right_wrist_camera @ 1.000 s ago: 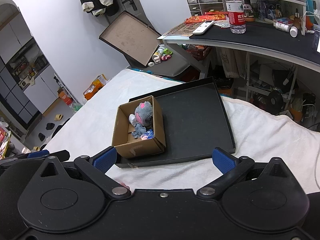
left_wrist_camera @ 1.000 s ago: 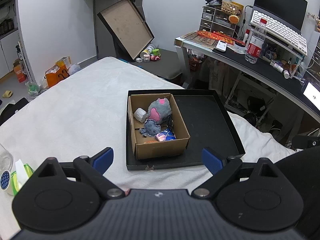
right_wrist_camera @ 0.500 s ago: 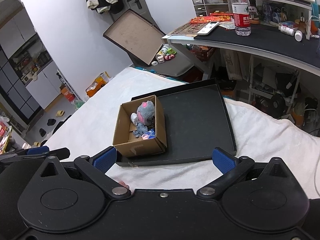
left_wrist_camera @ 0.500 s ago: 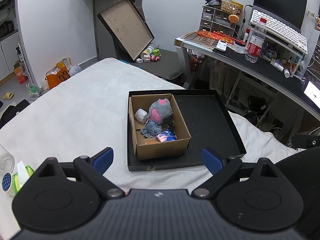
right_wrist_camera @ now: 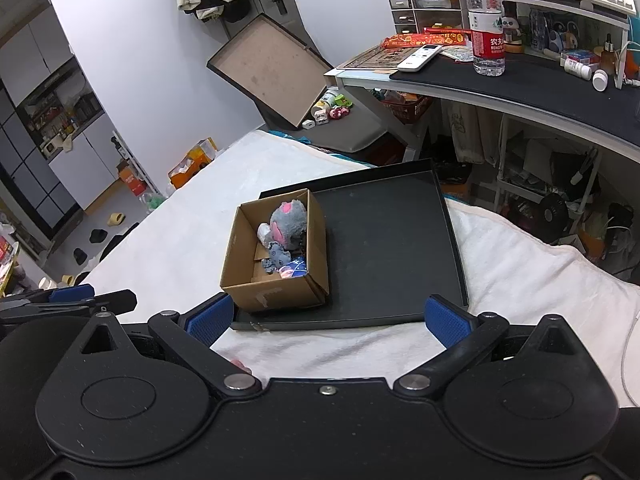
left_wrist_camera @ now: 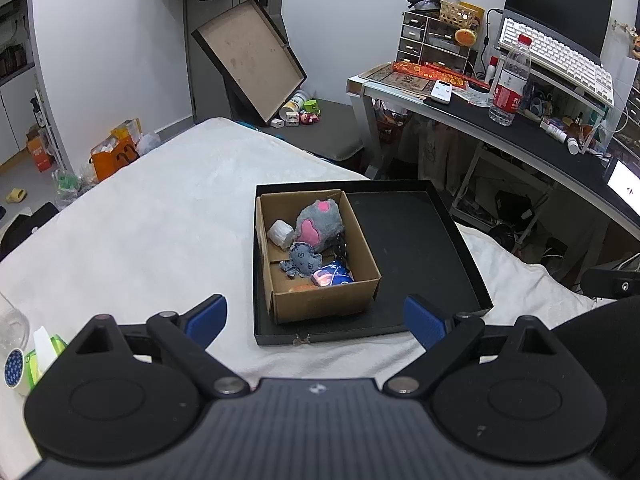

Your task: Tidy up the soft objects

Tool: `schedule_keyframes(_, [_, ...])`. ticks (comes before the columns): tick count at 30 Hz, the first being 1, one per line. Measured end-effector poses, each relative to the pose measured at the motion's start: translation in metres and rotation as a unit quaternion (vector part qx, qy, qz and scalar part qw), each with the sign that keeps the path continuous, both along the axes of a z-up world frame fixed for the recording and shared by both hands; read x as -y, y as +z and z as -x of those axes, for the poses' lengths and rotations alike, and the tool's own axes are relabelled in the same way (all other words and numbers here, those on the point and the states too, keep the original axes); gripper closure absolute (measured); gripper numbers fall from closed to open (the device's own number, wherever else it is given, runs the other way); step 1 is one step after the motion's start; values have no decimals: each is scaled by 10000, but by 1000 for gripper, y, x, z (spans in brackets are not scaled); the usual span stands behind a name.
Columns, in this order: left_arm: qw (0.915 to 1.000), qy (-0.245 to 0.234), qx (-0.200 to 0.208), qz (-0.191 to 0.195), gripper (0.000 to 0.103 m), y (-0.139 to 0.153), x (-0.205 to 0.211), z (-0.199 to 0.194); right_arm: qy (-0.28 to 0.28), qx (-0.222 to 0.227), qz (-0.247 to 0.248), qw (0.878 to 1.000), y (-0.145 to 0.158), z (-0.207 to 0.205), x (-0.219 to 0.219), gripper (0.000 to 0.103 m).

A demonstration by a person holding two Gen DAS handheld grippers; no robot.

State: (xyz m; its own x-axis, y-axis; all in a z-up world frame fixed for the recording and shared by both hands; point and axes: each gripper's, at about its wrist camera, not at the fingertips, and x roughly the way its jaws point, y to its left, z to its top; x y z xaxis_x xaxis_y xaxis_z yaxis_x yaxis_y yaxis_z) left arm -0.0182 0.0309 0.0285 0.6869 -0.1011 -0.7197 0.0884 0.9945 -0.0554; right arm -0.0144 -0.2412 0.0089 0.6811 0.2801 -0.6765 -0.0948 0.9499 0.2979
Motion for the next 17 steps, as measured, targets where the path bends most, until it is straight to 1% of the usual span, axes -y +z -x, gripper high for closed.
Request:
schedule_keyframes(8, [9999,0,100,-82,9,0,3,2,2,-10,-21,10000,0,0,0,0])
schedule_keyframes(13, [9993,-29,279,-232,9,2,7,5,18,-12,-76,10000,-3,-1,4,0])
schedule_keyframes(17, [9994,-60,278,-215,9,-1,7,4,36,2,-115,9999,-5,-2,6,0])
